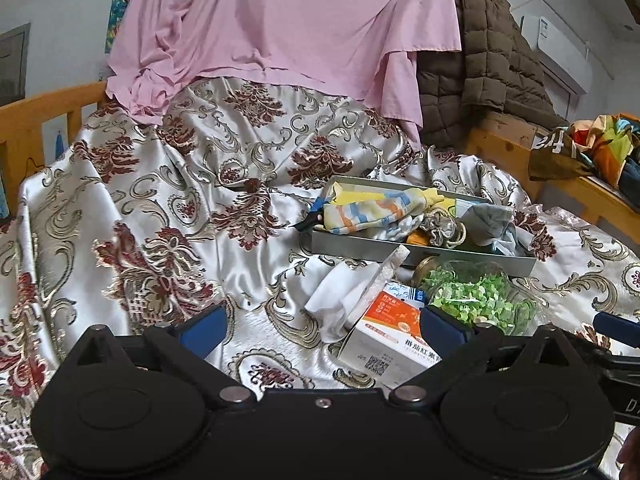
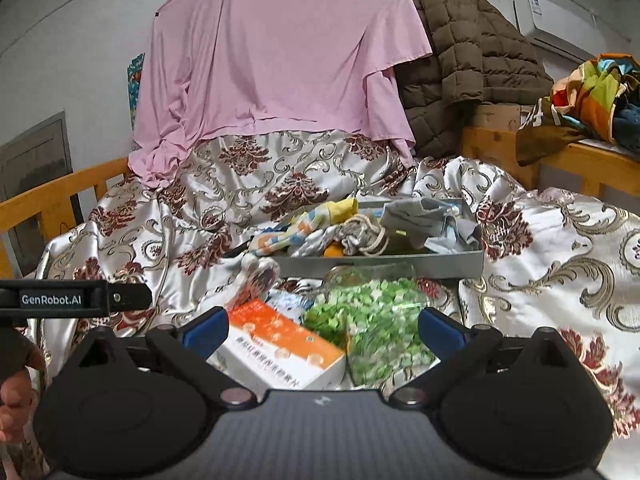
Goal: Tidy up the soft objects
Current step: 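Lift both grippers from the tray and move them toward the medicine box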
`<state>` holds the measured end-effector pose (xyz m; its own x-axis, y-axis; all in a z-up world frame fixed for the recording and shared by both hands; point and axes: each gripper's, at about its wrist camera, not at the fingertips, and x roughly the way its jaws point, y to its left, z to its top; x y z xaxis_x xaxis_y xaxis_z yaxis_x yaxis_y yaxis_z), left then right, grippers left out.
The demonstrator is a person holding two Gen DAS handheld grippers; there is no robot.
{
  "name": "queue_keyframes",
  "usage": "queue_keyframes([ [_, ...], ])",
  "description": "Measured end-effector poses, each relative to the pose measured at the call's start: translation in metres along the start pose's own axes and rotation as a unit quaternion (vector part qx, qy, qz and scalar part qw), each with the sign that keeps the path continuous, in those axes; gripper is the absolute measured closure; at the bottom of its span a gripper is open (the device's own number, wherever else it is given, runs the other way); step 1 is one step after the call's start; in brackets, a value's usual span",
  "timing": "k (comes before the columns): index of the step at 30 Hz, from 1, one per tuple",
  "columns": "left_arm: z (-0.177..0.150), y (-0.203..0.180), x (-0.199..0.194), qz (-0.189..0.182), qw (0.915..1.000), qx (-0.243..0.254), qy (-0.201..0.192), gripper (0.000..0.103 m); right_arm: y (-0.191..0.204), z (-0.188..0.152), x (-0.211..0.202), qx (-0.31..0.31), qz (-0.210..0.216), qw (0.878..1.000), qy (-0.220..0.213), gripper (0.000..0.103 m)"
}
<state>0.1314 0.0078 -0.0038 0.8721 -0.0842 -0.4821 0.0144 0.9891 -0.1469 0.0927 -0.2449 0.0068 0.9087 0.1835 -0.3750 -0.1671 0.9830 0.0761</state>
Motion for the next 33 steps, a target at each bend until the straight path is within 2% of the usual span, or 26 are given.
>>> queue_keyframes([
  [14,-0.022,0.005,-0.017,0.036,0.9992,0.004,0.017,0.001,0.013,-0.017,-0.013,-0.013,-0.005,1.000,0.022,0.000],
  [24,-0.025,0.021,-0.006,0.082,0.9943,-0.045,0.052,0.001,0.019,-0.021,-0.007,-0.017,0.012,0.999,0.031,0.000],
  [33,-0.026,0.029,0.002,0.099,0.9898,-0.083,0.060,0.001,0.026,-0.023,0.004,-0.027,0.018,0.999,0.036,0.000],
])
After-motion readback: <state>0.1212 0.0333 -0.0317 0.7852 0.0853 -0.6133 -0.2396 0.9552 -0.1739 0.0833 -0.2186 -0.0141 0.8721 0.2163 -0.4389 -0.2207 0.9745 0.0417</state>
